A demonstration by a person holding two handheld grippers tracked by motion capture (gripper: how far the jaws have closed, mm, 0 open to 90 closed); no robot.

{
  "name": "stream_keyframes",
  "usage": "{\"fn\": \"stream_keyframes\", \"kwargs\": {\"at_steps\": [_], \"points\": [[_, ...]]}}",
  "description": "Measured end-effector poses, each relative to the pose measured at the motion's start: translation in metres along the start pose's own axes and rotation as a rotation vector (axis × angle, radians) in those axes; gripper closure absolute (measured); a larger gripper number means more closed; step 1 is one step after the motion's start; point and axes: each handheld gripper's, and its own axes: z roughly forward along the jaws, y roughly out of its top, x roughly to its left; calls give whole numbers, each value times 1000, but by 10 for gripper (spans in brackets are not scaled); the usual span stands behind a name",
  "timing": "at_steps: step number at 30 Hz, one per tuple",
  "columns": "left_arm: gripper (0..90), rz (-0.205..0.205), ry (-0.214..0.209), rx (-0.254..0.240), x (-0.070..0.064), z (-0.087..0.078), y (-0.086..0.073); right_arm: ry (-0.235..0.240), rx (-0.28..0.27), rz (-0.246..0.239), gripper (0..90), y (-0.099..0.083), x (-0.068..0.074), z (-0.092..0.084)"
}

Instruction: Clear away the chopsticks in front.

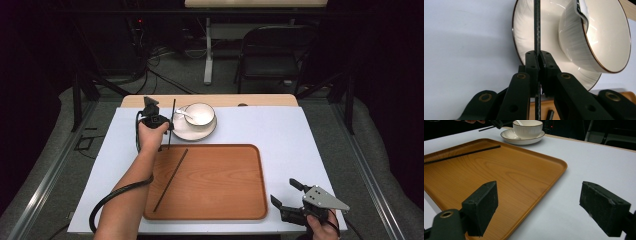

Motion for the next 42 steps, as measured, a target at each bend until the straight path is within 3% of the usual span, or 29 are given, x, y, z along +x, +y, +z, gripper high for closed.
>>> {"fn": "stream_keyframes", "kwargs": {"at_steps": [12, 18, 23, 32, 42], "points": [[856, 68, 30, -41, 20, -42, -10, -2, 5, 4, 147, 0, 0, 0], [856, 111, 60, -41, 26, -59, -22, -3, 7, 6, 147, 0, 0, 0], [856, 143, 47, -30, 30, -70, -37, -7, 7, 9, 147, 0, 0, 0], [856, 195, -44, -38, 30, -89, -73, -9, 8, 9, 147, 0, 1, 0], [856, 289, -84, -28, 24, -96, -125, -10, 9, 8, 147, 0, 1, 0]]}}
